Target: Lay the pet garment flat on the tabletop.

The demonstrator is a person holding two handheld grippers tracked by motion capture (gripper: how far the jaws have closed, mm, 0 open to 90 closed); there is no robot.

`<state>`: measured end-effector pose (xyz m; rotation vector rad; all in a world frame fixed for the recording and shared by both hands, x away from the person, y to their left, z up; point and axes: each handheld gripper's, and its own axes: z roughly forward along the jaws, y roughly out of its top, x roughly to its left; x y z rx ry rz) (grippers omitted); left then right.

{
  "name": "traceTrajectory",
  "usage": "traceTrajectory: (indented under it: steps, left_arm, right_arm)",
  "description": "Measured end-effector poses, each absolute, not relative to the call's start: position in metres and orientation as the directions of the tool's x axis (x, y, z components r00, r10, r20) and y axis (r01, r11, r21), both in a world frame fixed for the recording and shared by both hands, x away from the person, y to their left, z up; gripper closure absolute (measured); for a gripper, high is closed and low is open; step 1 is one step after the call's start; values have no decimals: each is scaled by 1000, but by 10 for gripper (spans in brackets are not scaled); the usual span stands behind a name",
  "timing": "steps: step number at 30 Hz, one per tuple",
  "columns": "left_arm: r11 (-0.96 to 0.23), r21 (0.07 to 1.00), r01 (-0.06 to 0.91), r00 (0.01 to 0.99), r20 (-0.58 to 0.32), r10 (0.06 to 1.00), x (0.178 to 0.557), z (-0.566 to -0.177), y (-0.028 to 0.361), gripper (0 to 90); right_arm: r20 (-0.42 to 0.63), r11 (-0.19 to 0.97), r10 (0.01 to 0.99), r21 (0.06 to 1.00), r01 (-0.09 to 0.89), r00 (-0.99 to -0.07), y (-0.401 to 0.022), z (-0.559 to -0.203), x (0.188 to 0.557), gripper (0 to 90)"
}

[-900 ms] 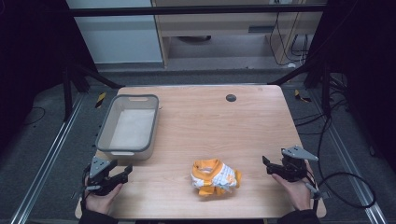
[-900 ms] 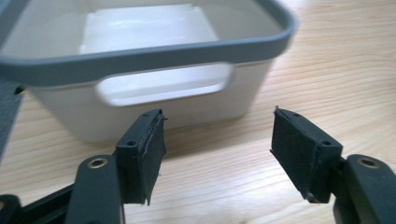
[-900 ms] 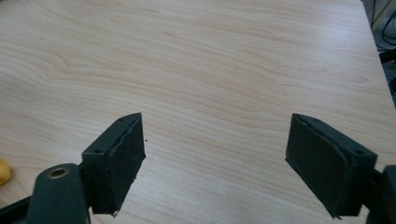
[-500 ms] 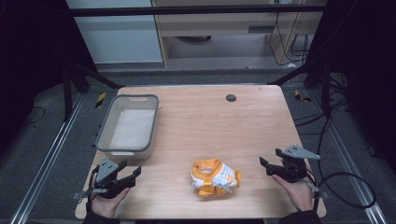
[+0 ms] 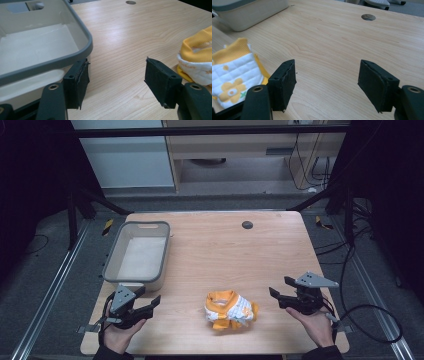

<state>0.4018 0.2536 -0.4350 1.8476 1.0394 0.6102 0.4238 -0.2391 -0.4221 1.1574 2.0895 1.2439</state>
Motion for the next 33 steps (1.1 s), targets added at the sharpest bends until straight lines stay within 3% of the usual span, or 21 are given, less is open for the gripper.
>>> traceTrajectory:
  steps: [17,33]
  left_arm:
    - [-319,872,372,628,17,778,422,-427,207,340]
    - [-414,828,378,721,17,693,432,-437,165,326]
  right_arm:
    - [52,281,760,872,400,-648,-213,-401,429,308]
    - [94,326,667,855,403,-739,-192,-409,426,297]
